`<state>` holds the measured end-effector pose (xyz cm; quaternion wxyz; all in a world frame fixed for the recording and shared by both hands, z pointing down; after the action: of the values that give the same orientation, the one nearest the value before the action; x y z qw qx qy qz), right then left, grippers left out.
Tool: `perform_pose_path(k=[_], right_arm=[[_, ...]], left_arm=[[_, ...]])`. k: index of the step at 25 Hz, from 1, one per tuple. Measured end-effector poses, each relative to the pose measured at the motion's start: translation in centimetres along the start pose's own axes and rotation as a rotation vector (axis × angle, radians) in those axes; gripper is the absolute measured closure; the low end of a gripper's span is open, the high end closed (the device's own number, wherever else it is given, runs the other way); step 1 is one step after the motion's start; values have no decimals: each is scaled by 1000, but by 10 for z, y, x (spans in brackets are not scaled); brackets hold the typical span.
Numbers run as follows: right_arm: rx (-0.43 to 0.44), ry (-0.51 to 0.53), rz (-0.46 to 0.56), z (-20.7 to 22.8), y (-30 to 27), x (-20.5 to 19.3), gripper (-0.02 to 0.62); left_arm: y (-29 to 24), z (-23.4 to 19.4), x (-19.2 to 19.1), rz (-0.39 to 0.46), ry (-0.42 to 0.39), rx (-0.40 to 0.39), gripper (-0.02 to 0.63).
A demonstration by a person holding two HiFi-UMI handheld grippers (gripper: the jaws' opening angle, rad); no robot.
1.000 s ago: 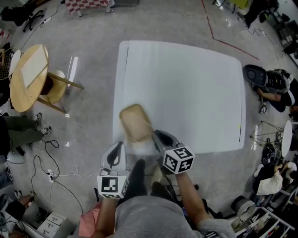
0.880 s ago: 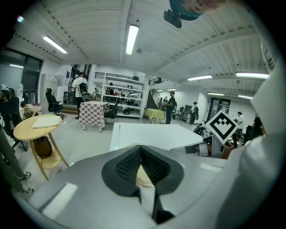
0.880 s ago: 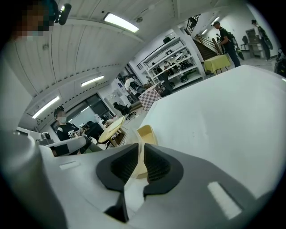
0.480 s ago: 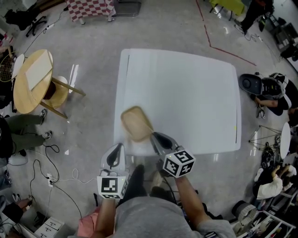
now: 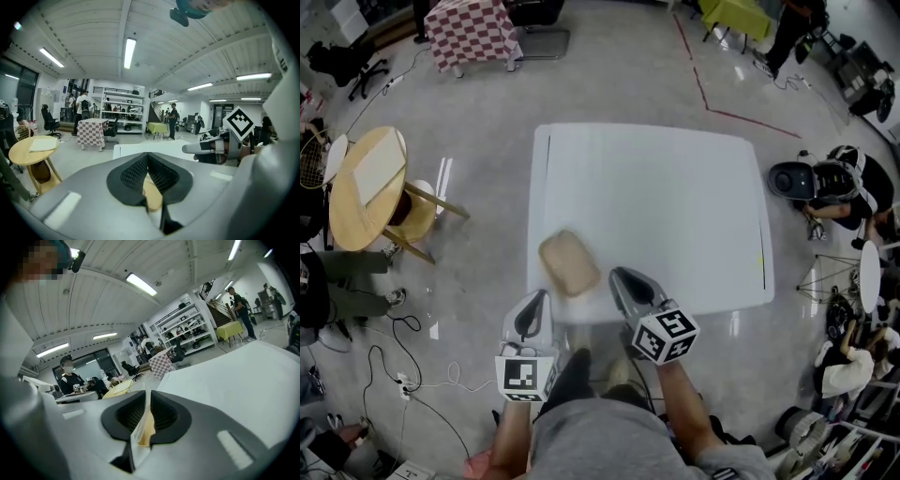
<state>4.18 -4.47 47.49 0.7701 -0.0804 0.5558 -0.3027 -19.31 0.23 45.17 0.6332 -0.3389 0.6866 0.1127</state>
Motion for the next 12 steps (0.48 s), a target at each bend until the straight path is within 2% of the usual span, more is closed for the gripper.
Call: perform_pose_path(k=[12], right_arm=[[-134, 42, 188, 1, 50, 44, 560]], left_arm=[[-16, 7, 48, 70, -84, -113, 595]])
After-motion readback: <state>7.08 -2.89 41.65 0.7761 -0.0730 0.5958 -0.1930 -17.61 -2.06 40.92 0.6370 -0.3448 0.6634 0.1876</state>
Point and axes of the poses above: the fingertips, and each gripper's own axes: y backward along the fingers, z to its right, x out of its top, the point moved 10 cm from there along y, backward along the fingers, and after that the axes turned 15 degrees about -x, right-handed, at the moved point
